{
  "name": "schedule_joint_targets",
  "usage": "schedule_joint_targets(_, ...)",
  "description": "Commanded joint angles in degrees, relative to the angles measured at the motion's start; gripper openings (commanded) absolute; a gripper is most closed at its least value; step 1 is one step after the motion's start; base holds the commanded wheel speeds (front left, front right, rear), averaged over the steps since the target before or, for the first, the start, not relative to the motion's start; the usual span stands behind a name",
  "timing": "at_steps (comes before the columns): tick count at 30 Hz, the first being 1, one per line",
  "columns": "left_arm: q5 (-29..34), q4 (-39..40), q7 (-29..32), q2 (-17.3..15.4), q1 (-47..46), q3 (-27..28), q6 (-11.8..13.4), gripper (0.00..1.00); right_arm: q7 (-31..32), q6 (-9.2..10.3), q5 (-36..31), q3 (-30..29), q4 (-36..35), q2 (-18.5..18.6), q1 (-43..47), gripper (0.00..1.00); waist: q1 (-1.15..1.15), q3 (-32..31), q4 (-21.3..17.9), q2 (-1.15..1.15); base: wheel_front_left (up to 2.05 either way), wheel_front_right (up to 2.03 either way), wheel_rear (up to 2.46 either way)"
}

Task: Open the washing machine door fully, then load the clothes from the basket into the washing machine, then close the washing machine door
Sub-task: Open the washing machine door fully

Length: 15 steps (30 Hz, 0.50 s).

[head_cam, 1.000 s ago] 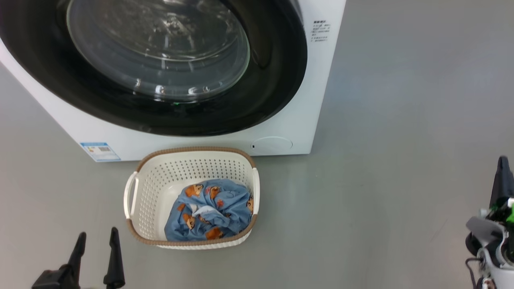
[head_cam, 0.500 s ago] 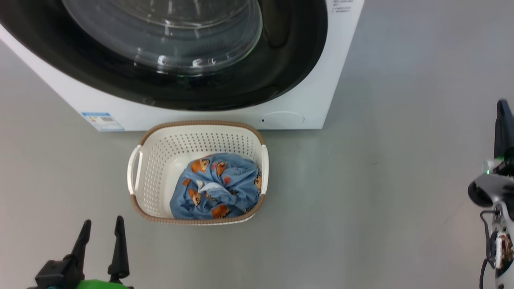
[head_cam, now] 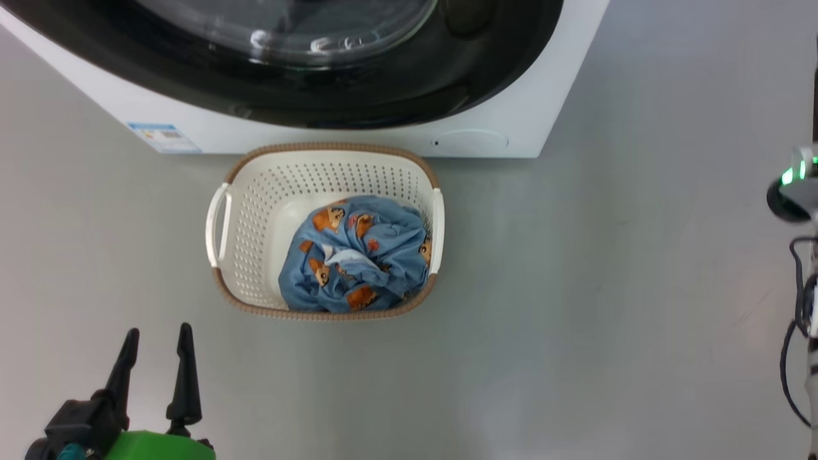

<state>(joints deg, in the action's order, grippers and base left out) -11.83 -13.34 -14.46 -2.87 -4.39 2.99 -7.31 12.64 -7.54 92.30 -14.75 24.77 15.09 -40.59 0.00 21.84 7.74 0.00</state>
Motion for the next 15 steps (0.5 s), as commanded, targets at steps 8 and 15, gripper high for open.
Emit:
schedule_joint_targets(8,-0.78,1.98,-0.54,-1.08,-2.37,1.16,-0.18,1.0,4.54,0.05,-1.3,4.84,-1.21,0.41,-7.66,0.0,0.0,4.76,2.44,0.0,0.0,0.0,0.0)
schedule_joint_targets(15,-1.29,3.26,-0.54,-0.63,-2.73,1.93,-0.18,1.0,8.62,0.05,-1.98,8.26,-0.76,-0.1,-13.42,0.0,0.0,7.64,4.11,0.0,0.0,0.0,0.0)
